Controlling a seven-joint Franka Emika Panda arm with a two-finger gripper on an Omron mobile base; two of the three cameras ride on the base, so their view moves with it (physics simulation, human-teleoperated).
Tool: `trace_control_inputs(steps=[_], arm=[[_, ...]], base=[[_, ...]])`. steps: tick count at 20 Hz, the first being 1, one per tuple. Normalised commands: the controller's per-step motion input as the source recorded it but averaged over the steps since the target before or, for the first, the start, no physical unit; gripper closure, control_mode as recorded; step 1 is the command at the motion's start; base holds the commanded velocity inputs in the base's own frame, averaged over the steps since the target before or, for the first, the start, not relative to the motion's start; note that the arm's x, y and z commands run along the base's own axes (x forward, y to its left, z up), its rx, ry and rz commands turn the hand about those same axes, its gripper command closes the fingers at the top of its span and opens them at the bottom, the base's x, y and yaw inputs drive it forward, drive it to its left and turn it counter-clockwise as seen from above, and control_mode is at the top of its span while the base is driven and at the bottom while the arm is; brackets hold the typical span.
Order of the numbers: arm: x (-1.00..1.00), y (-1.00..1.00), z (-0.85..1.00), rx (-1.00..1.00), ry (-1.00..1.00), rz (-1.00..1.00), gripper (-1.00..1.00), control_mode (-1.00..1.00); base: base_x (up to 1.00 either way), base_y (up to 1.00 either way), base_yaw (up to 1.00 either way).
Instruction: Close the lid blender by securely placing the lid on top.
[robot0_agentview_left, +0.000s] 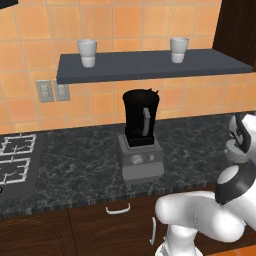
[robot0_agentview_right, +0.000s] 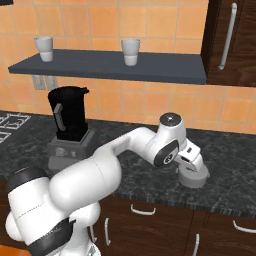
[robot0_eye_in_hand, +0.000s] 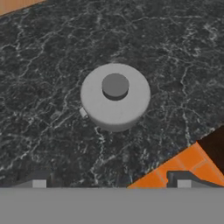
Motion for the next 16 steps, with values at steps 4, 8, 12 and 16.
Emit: trace_control_inputs(steps=[4, 8, 12, 16], arm=[[0.32, -0.07, -0.11, 0.00, 0.00, 0.00, -1.00, -1.00], [0.25, -0.07, -0.23, 0.00, 0.01, 0.01, -1.00, -1.00], [0.23, -0.16, -0.29, 0.00, 0.04, 0.02, -1.00, -1.00], [0.24, -0.19, -0.29, 0.00, 0.05, 0.01, -1.00, -1.00]], base=[[0.00, 0.00, 0.00], [0.00, 0.00, 0.00], [0.00, 0.00, 0.00], [0.00, 0.00, 0.00]])
